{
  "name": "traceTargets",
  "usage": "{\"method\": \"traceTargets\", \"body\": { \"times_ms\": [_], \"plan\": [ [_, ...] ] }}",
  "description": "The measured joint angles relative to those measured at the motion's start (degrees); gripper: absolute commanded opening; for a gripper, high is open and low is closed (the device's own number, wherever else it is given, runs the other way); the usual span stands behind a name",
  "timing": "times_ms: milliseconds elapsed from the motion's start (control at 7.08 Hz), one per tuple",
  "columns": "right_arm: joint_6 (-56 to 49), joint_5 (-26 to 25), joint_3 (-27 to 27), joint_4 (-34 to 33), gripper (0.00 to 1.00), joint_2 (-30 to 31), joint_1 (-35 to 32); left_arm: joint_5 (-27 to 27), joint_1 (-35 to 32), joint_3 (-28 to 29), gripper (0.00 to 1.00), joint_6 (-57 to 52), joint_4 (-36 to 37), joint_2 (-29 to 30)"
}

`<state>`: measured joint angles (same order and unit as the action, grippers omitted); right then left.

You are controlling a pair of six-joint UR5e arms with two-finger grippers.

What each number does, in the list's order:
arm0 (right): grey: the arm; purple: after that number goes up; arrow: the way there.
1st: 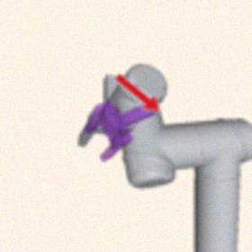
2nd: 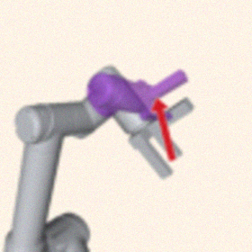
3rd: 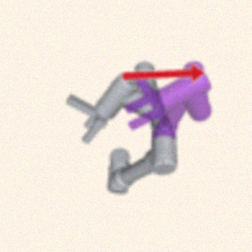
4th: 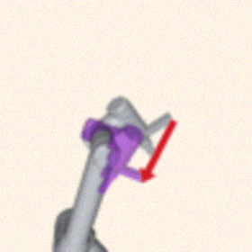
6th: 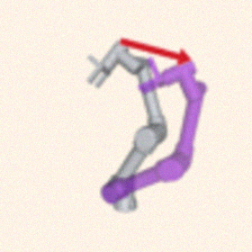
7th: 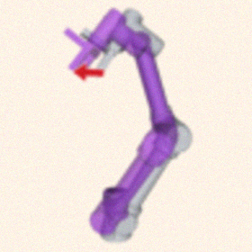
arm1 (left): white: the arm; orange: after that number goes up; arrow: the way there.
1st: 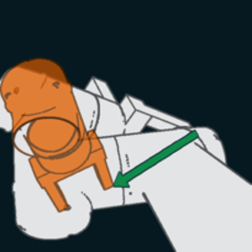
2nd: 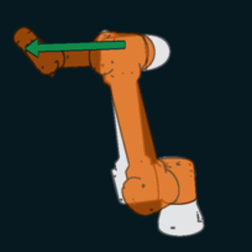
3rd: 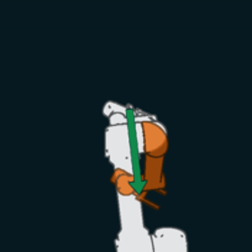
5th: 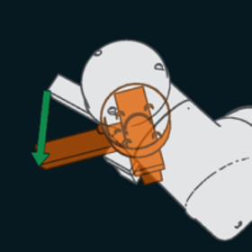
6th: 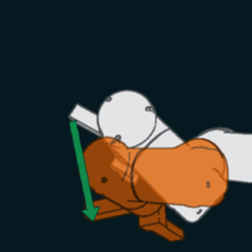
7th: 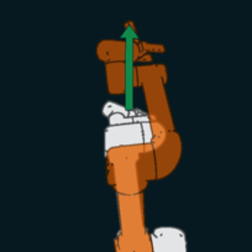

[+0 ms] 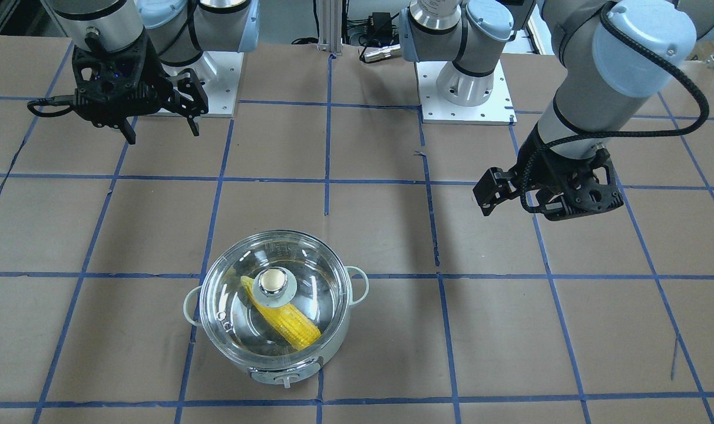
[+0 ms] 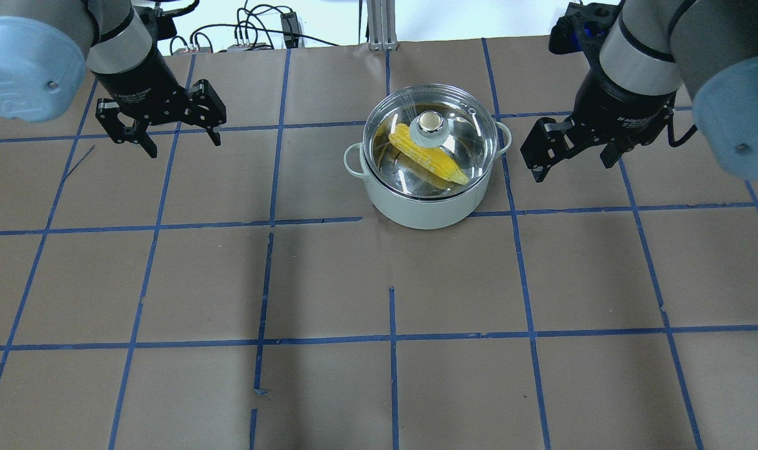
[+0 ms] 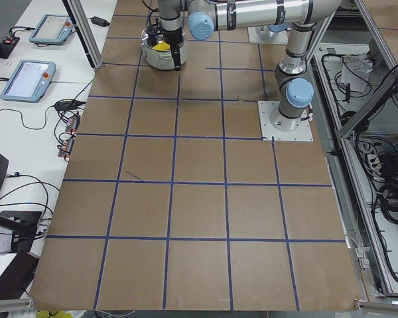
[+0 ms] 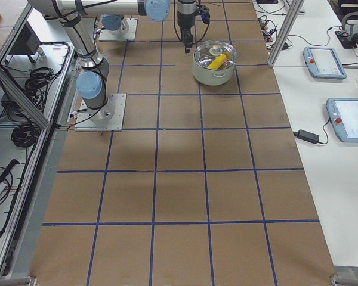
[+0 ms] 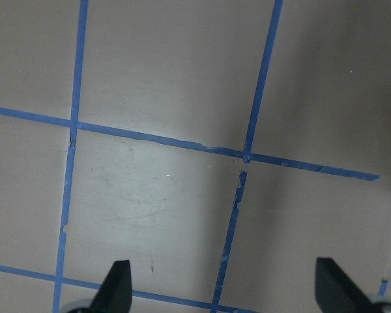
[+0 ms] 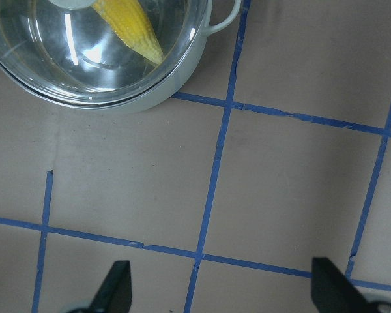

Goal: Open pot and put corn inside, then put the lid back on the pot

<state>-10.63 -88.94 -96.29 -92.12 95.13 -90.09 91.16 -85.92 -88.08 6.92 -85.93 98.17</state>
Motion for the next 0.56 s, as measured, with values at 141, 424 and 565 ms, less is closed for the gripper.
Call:
{"method": "traceTargets", "body": {
  "times_ms": [141,424,565],
  "plan": [
    [0.04,-0.06,-0.08,-0.23,0.98,0.09,-0.01,0.04,-0.05,-0.02,1.00,0.02,0.07,-0.08],
    [0.15,-0.08,0.18,-0.25,0.98,0.14,-0.07,0.08,-0.17,-0.01,1.00,0.01,0.14,0.01],
    [0.17,-0.04,0.26,-0.20,0.98,0.12,-0.07,0.13,-0.20,0.10,1.00,-0.03,0.15,0.27]
  ]
}}
